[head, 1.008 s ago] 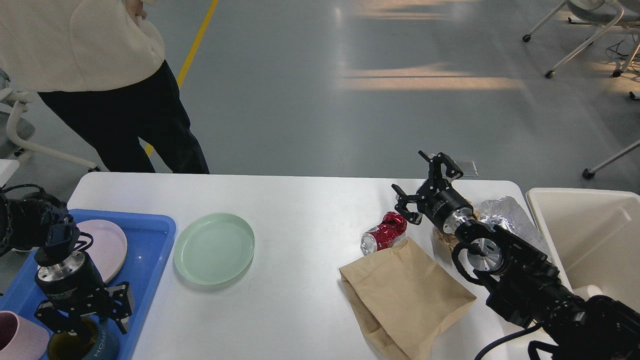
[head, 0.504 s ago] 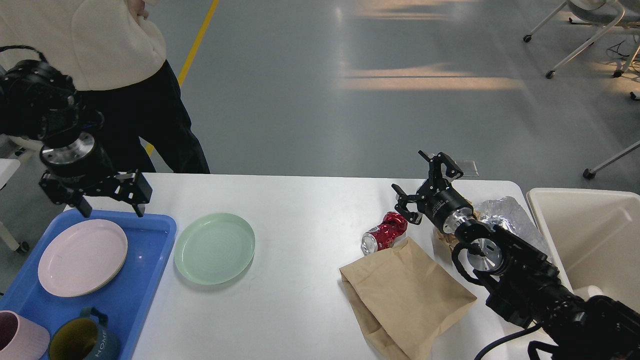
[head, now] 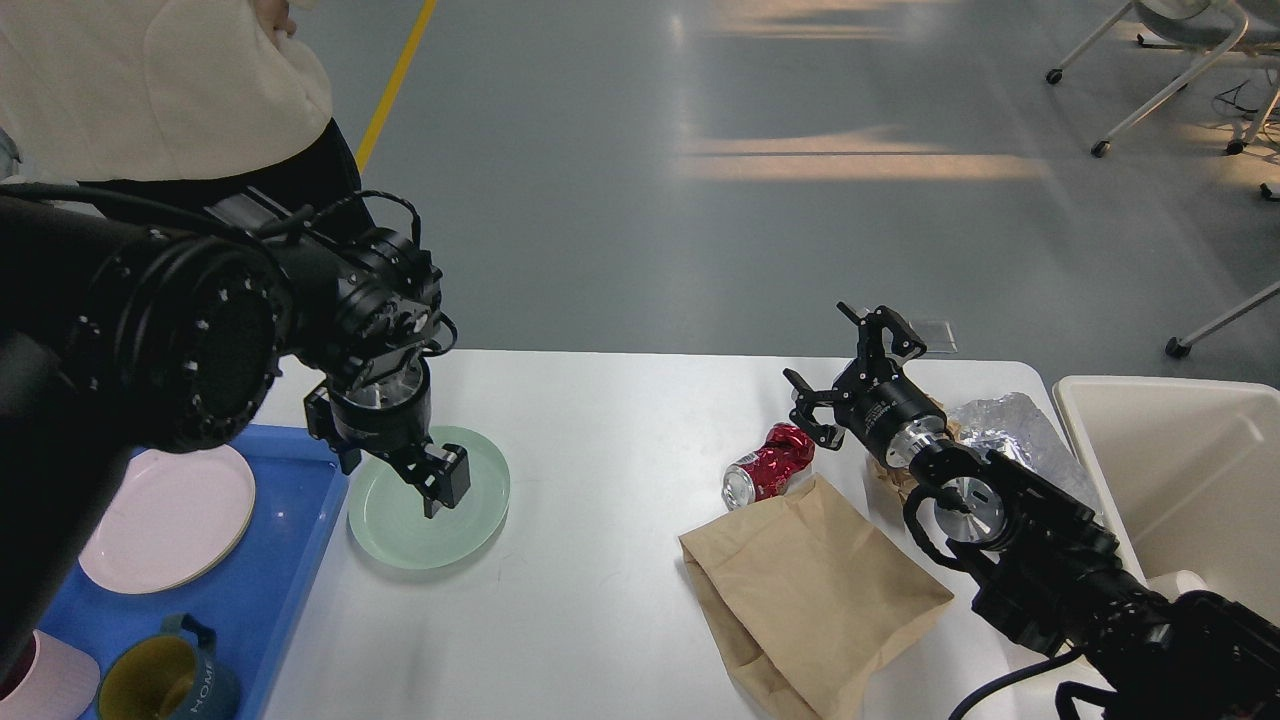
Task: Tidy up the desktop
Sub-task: 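Move the left gripper to the rim of the pale green plate, then pinch the green plate rim with the left gripper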
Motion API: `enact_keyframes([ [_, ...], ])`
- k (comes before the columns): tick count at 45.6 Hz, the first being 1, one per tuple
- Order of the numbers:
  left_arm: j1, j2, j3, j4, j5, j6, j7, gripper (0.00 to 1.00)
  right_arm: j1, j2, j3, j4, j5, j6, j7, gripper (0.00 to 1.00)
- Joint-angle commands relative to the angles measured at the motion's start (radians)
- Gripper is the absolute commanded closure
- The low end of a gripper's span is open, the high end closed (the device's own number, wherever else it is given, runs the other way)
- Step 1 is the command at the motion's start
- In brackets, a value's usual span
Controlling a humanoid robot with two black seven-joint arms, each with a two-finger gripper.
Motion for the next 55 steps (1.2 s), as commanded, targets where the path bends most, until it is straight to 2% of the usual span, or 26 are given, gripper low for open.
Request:
enact_keyframes([
  [1,0.027,-0.014,-0.004,0.008,0.012,0.134,0.000,0.05,0.000,0.001,0.000,0.000,0.000,0.000,0.000,0.00],
  [9,0.081,-0.008,-0.023,0.030,0.012,0.315,0.000,0.05,0.000,0.000,0.000,0.000,0.000,0.000,0.000,0.00],
  [20,0.131,-0.008,-0.052,0.056,-0.002,0.360,0.000,0.05,0.000,0.001,0.000,0.000,0.000,0.000,0.000,0.00],
  [35,0.242,-0.009,-0.081,0.091,-0.009,0.518,0.001,0.05,0.000,0.001,0.000,0.000,0.000,0.000,0.000,0.00],
  [42,0.283,0.003,-0.123,0.114,-0.022,0.529,-0.002,0.05,0.000,0.001,0.000,0.000,0.000,0.000,0.000,0.00],
  [50,0.321,0.008,-0.121,0.134,-0.181,0.524,0.001,0.05,0.000,0.001,0.000,0.000,0.000,0.000,-0.001,0.00],
  [55,0.335,0.014,-0.123,0.137,-0.201,0.523,0.042,0.05,0.002,0.000,0.000,0.000,0.000,0.000,0.000,0.00],
])
